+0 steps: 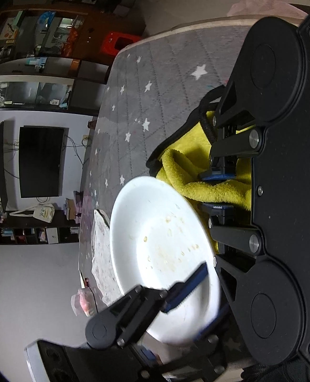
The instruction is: Clean bowl
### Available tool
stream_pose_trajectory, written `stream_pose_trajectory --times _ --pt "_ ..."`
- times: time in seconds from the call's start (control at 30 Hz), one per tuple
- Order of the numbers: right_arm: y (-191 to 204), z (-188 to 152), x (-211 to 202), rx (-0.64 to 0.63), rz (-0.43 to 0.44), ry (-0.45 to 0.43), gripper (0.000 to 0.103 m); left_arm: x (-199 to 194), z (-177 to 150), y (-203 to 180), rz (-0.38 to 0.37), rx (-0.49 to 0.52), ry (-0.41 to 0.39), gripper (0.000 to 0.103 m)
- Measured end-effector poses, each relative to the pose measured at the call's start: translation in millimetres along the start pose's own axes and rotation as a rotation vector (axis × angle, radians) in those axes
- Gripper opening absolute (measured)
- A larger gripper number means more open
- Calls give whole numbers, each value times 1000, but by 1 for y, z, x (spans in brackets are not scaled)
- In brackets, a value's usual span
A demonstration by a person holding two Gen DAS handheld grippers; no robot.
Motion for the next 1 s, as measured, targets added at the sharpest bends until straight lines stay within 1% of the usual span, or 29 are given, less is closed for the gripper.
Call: stream_pose_trajectory --times 0.23,0.4,0.53,0.7,0.83,0.93,1.0 --pt "-12 9 13 24 -4 -20 20 5 -3 -3 16 -5 11 38" --pt "-14 8 13 41 0 -30 20 6 -1 -5 32 -20 21 40" --pt "-12 7 10 42 -10 -29 20 9 4 -5 48 -23 26 42" --pt "-7 2 3 51 -27 -28 20 15 13 10 64 -47 28 43" --pt "-1 -5 -7 66 -42 -31 20 14 14 11 75 -36 25 42" --pt "5 -10 -15 71 -46 -32 20 13 12 9 62 -31 22 41" --pt "10 -15 -21 69 -50 -30 20 11 10 6 37 -16 16 40"
Point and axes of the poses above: each gripper's, at about its wrist camera, not at the fingertips, and x roughly the way its jaws point, y to its left, z to its top, the point moved 8 cm from there along x, roughly the way its jaws point, and after that the axes turned 1 degree about -y, right-handed, at the moved point
